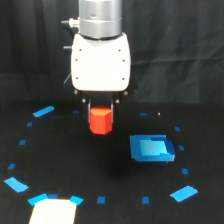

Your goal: Pick up the red object from the table

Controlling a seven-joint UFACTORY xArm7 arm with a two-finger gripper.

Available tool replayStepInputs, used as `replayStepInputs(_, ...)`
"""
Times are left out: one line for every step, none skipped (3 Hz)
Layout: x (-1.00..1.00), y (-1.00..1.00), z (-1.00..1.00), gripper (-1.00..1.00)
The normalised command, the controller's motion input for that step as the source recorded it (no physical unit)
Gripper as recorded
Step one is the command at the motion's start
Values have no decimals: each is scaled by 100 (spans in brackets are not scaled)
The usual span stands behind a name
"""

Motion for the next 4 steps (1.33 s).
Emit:
replayStepInputs(-15,37,50,-100)
replayStepInputs(-1,12,-3,-63)
replayStepInputs(-23,50,58,-100)
replayStepInputs(19,18,-9,-100)
